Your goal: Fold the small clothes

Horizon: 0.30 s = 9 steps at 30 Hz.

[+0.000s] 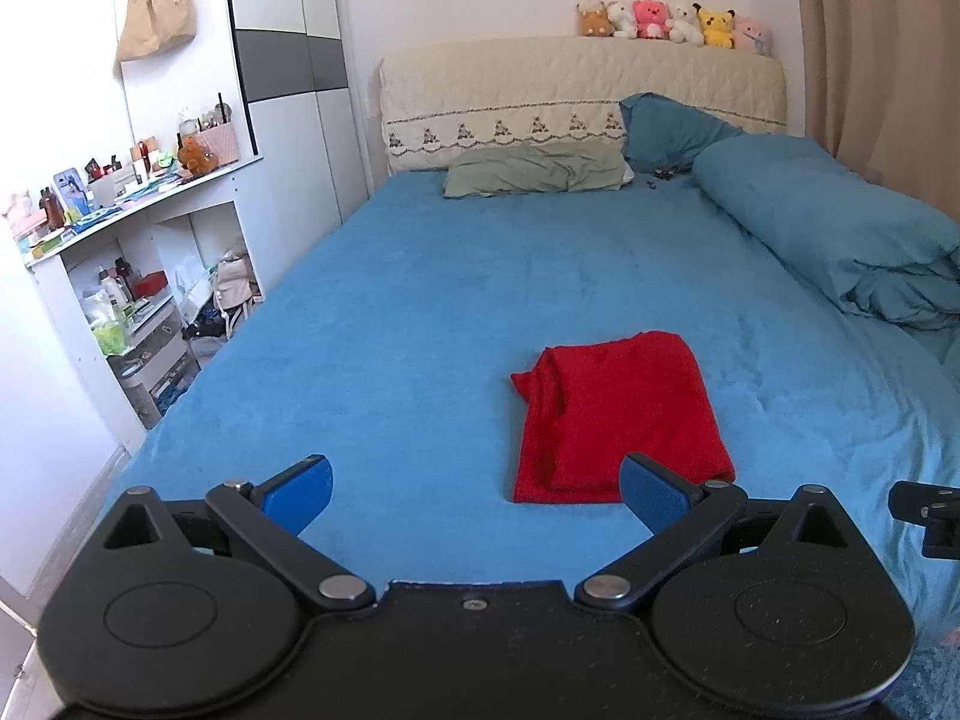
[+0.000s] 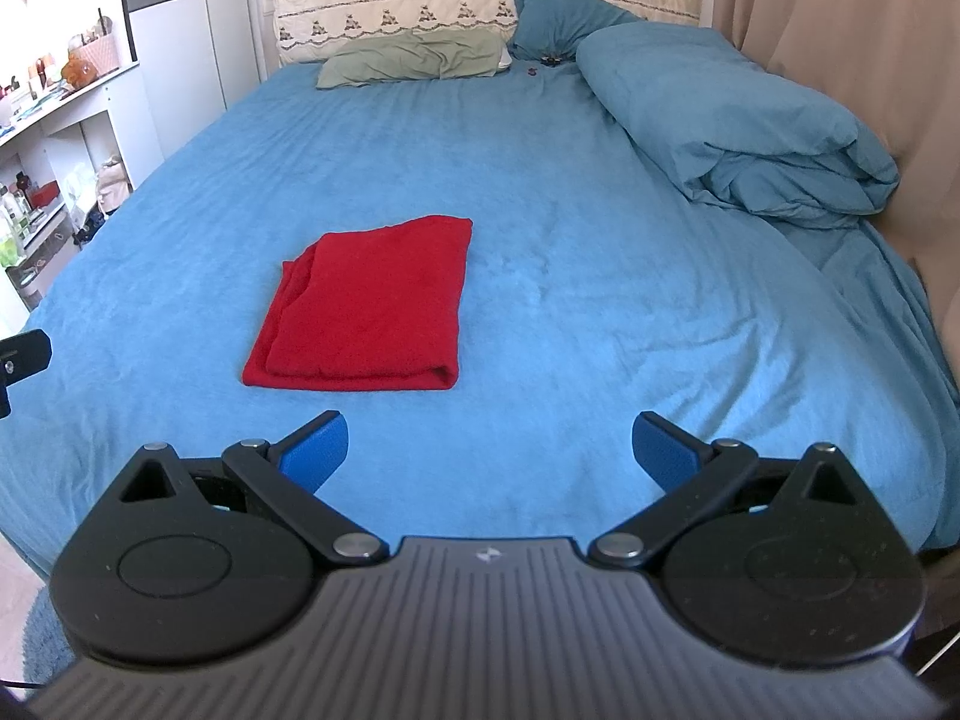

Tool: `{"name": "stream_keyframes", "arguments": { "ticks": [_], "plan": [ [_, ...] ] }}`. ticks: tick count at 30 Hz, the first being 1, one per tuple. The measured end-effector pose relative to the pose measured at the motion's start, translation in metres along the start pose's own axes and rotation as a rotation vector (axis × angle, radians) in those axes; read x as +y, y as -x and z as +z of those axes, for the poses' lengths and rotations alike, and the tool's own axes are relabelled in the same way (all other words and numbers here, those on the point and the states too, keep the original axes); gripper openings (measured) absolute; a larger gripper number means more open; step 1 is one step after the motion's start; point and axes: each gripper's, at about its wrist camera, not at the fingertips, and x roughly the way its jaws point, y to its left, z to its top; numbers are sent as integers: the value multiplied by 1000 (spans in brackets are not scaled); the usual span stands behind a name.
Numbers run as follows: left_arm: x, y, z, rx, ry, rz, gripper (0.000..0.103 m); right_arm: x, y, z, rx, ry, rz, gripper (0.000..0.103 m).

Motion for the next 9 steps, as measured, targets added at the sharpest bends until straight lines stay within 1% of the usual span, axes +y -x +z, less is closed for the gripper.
{"name": "stream_keyframes", "arguments": {
  "ticks": [9],
  "plan": [
    [-1, -5, -1, 8, 6, -23, 103, 0, -1, 3, 3, -6, -6, 103]
  ]
}}
